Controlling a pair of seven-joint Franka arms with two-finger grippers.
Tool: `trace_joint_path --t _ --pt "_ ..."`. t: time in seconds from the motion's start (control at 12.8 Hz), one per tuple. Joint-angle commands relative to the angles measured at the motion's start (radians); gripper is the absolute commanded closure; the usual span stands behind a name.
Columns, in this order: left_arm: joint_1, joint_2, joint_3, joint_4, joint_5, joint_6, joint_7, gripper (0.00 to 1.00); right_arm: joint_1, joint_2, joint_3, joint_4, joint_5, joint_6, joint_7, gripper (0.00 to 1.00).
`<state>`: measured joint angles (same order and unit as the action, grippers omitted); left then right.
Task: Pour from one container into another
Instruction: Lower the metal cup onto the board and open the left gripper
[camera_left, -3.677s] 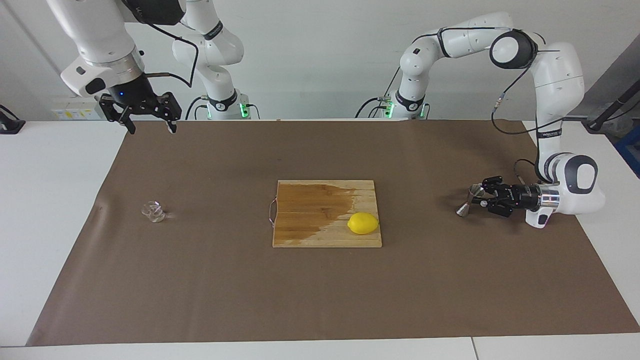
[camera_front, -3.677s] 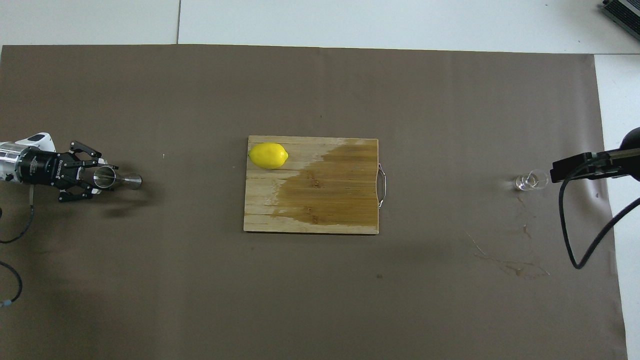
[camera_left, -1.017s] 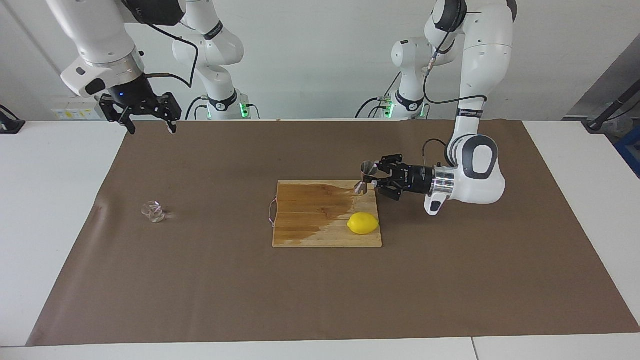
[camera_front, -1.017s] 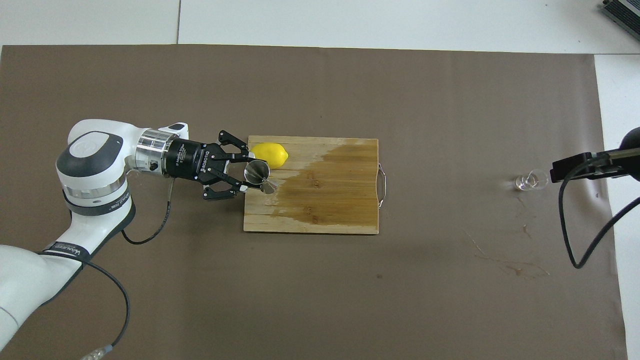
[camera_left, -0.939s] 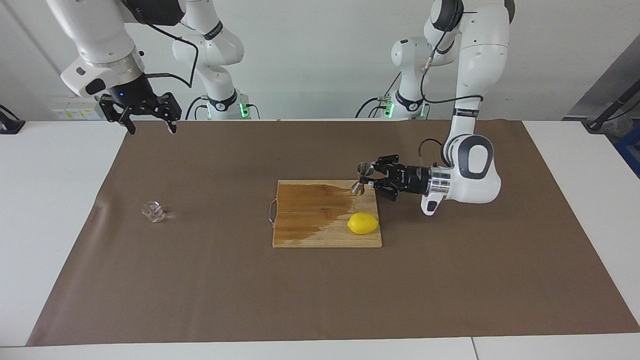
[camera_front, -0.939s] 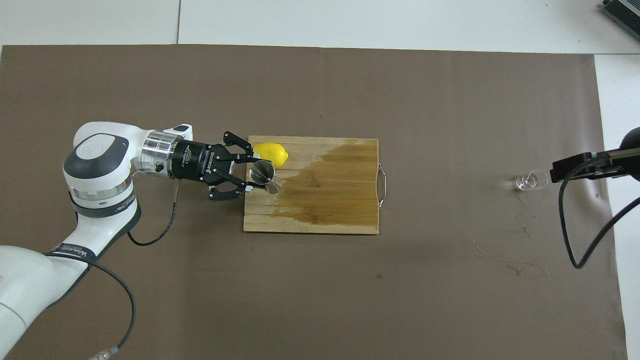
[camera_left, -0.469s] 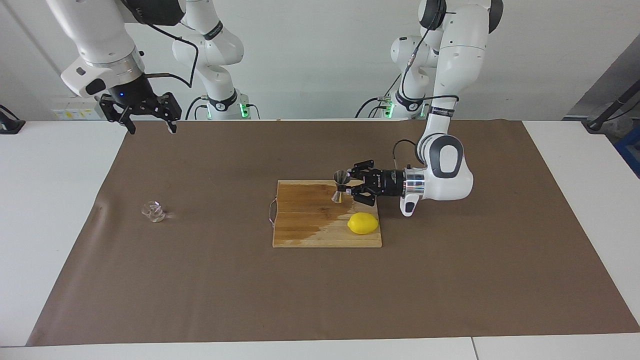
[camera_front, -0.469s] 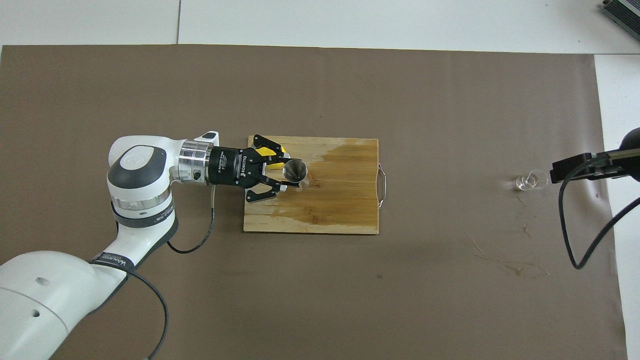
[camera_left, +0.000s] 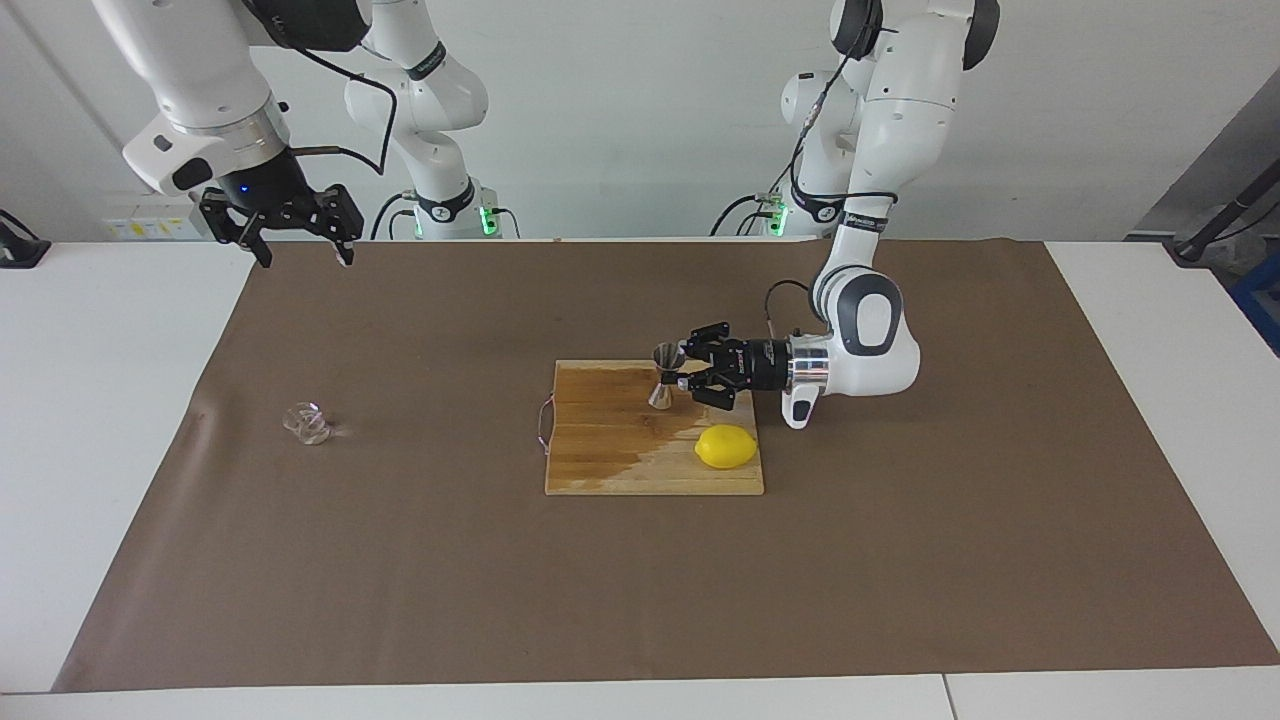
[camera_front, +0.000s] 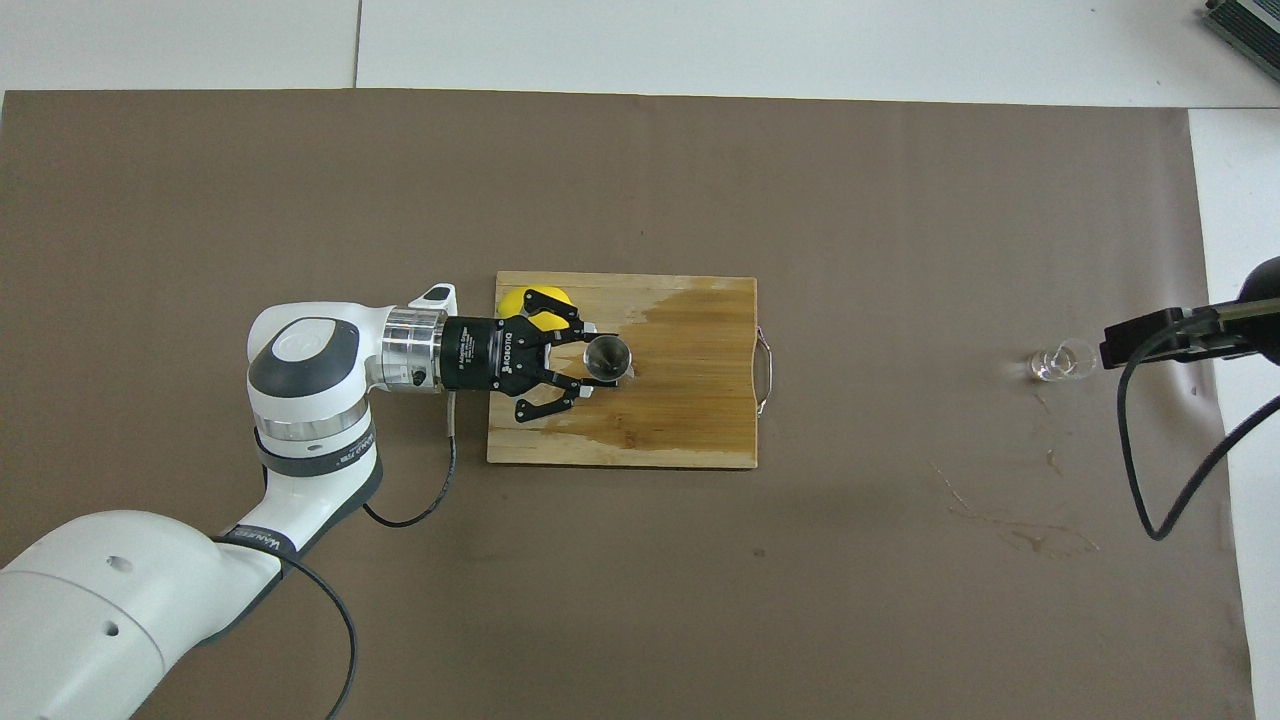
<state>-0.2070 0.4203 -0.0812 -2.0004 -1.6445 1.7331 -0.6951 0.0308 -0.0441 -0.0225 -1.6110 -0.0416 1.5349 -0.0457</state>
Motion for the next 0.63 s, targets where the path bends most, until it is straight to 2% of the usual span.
trace_joint_path --t 0.0,0.55 --pt "-0.025 -0.005 0.021 -0.038 -0.035 0.017 0.052 0.6 -0.016 0.001 0.004 0.005 0.011 -0.016 -0.036 0.0" --pt "-0.066 0.009 0.023 -0.049 -0.075 0.057 0.051 0.61 -0.016 0.001 0.004 0.005 0.011 -0.019 -0.036 0.0"
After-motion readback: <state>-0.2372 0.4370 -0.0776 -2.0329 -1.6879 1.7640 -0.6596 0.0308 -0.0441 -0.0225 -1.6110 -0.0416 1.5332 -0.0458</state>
